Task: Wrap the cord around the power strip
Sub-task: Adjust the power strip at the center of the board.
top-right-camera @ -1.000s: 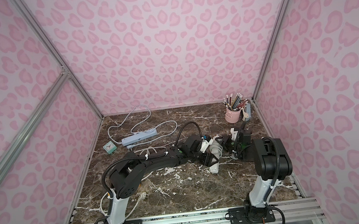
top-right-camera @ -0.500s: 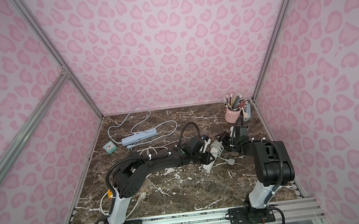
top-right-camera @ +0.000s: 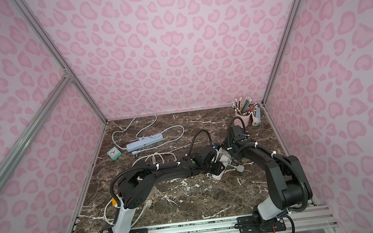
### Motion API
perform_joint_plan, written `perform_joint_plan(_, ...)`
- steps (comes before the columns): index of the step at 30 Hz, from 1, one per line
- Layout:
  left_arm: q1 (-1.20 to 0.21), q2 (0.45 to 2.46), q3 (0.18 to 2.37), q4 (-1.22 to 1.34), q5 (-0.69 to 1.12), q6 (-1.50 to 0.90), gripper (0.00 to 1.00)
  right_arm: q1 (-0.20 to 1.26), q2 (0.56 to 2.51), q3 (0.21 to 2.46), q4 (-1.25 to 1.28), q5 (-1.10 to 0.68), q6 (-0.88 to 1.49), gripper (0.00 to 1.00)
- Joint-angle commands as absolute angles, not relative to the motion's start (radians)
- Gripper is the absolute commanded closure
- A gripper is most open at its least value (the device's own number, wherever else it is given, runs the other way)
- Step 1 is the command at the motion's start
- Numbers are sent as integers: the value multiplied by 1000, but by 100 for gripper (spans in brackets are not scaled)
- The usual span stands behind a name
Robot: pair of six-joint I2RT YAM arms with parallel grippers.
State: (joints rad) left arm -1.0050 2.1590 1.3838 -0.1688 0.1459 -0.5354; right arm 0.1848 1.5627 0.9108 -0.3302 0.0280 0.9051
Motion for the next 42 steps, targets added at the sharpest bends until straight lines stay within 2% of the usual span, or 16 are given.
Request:
perform_joint_plan(1,-1011,2147,1385,-143,130,-511,87,214,1610,954,-360,48,942,16)
perform_joint_plan(5,-1019,2134,1394,-132,127,-491,84,241,1655,964,-346,51,914,25)
perform_joint_plan(8,-1019,2103,1383,-103,126,-471,77,228,1690,972,-353,85,836,36)
perform_joint_plan(11,-1019,2060,1378,-86,135,-428,66,205,1714,982,-327,85,687,46)
perform_joint_plan(12,-1019,2041,1376,-83,138,-413,56,197,1712,978,-307,79,633,48)
perform_joint_plan(16,-1007,1946,1341,-58,161,-372,40,188,1659,948,-227,66,416,53)
perform_joint_plan(20,-978,1854,1292,-29,187,-374,35,157,1577,885,-141,10,258,54)
perform_joint_plan(23,-952,1802,1233,-32,181,-370,35,99,1536,844,-96,-74,203,53)
perform_joint_plan(28,-905,1751,1184,-60,151,-347,35,88,1528,844,-82,-81,129,49)
perform_joint_plan(33,-879,1707,1147,-60,115,-346,35,99,1566,879,-112,-117,134,35)
perform_joint_plan(38,-873,1684,1127,-57,89,-342,35,112,1554,903,-165,-20,187,19)
perform_joint_plan(42,-872,1689,1127,-56,93,-347,35,113,1543,931,-227,22,228,10)
